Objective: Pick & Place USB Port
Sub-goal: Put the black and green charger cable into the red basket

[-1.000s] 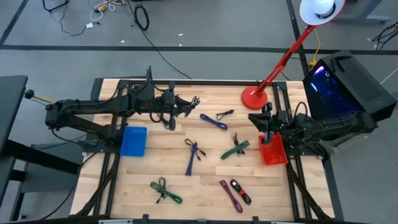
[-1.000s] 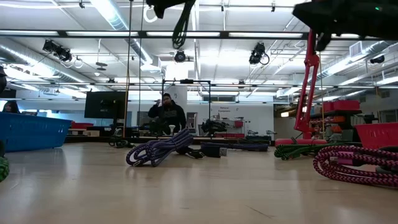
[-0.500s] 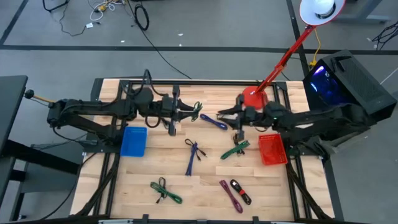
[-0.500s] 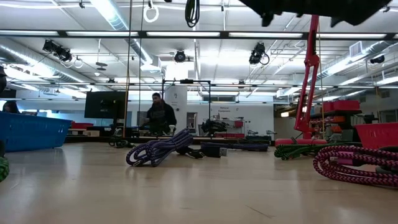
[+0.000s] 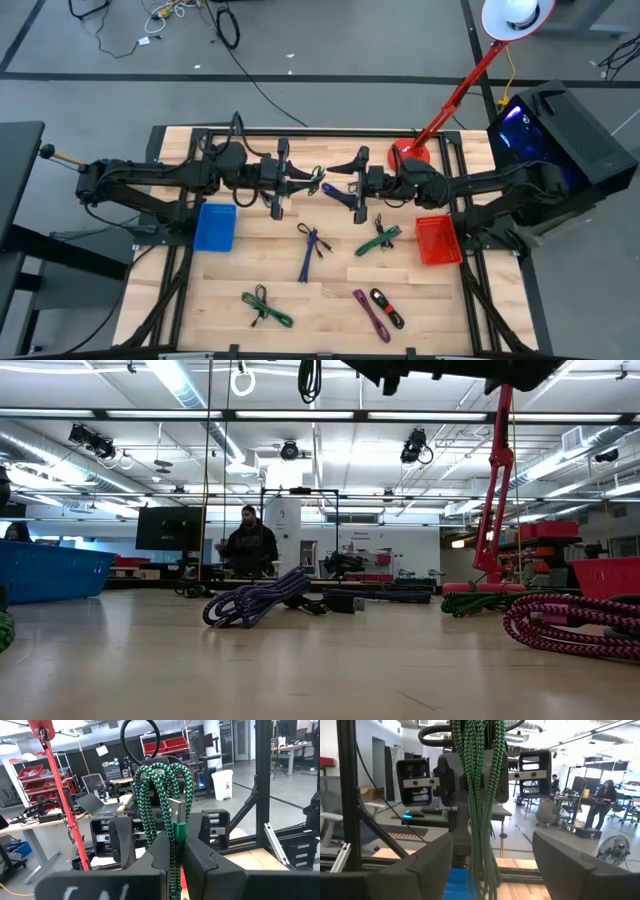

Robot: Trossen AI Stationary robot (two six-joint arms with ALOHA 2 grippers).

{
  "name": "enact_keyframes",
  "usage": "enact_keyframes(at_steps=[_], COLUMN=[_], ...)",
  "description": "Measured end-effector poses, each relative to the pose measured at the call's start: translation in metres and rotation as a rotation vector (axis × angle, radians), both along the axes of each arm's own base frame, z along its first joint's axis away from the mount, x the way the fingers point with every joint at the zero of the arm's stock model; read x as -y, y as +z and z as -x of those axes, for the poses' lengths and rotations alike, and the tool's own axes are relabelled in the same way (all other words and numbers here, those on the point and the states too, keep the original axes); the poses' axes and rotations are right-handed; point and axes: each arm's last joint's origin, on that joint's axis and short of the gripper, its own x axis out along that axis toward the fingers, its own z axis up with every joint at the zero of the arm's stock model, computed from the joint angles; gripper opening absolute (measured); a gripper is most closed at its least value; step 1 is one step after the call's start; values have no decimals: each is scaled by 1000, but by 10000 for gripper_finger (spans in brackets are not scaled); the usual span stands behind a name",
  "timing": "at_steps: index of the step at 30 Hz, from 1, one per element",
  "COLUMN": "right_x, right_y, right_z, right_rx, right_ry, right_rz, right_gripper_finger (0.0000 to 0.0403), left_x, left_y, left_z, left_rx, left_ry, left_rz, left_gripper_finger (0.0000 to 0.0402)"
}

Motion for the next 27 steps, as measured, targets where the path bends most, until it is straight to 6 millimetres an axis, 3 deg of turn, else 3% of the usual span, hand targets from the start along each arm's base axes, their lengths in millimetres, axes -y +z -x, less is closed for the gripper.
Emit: enact_keyframes(at_steps=[8,15,19,23,27], right_x=[-1,1,2,4,4], right_y=[-1,4,4,2,2], right_z=[-19,-26,-25,-26,-26], right_rx=[-9,13,10,-9,-9], right_ry=[47,30,8,-7,-14], right_rz=[-2,11,17,5,4], right_gripper_finger=[282,255,188,46,14], left_x=[0,0,0,-1,-1], left_y=[0,0,0,0,0], left_z=[0,0,0,0,0], left_rx=[5,5,5,3,4], left_ry=[10,10,10,15,39], left_rz=[-4,-4,-4,-1,10], left_gripper_finger=[29,29,29,29,57])
